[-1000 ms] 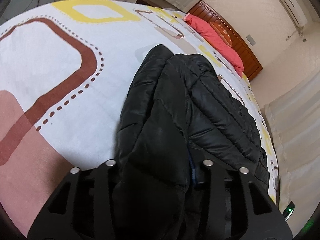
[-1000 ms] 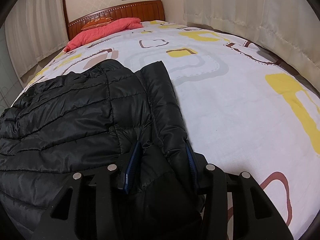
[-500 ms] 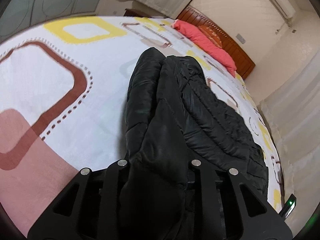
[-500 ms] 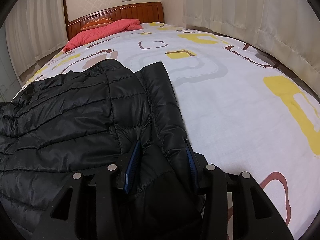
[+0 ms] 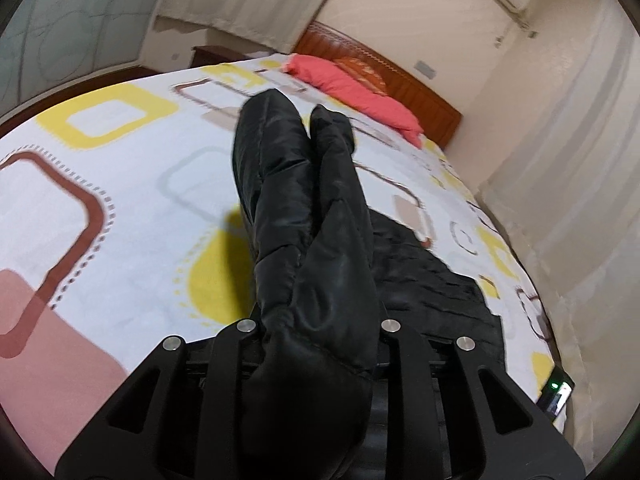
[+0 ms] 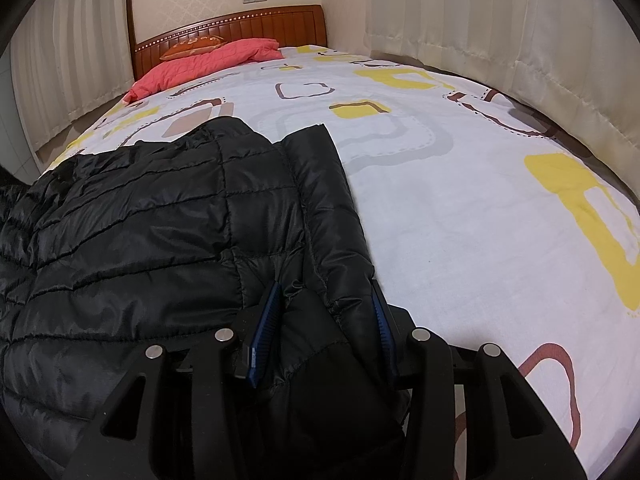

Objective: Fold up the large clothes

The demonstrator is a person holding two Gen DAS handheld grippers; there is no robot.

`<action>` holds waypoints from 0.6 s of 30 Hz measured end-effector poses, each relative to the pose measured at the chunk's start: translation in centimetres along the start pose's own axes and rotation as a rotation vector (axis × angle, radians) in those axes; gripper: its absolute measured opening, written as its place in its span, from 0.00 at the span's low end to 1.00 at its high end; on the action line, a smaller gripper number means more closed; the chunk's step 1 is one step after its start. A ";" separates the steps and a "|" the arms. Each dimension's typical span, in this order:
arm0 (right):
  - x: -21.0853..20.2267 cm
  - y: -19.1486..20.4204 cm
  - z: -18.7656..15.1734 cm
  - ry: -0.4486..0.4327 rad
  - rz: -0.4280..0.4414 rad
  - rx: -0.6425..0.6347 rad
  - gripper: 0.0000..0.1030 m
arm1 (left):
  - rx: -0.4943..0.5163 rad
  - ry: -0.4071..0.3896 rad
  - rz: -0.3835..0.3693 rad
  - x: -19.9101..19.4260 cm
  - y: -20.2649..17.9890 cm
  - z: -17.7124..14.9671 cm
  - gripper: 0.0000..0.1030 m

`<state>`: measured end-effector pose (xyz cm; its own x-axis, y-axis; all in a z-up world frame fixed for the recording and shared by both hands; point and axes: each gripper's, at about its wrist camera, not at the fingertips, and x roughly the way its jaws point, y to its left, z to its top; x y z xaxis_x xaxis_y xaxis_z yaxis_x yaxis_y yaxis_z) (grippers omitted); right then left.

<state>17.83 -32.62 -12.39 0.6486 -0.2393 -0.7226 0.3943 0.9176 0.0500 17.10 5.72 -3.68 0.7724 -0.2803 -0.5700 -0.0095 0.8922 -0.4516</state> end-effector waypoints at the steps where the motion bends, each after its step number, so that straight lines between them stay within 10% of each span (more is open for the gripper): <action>1: 0.0 0.0 0.0 0.000 0.000 0.000 0.42 | 0.011 0.002 -0.010 0.1 -0.8 -0.1 0.23; 18: -0.2 0.0 -0.4 -0.007 0.013 0.026 0.42 | 0.191 0.052 -0.073 2.5 -9.9 -2.7 0.23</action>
<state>17.47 -32.43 -12.54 0.6581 -0.2297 -0.7171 0.4027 0.9120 0.0775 17.38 -4.81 -2.45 0.7330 -0.3605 -0.5769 0.1698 0.9182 -0.3580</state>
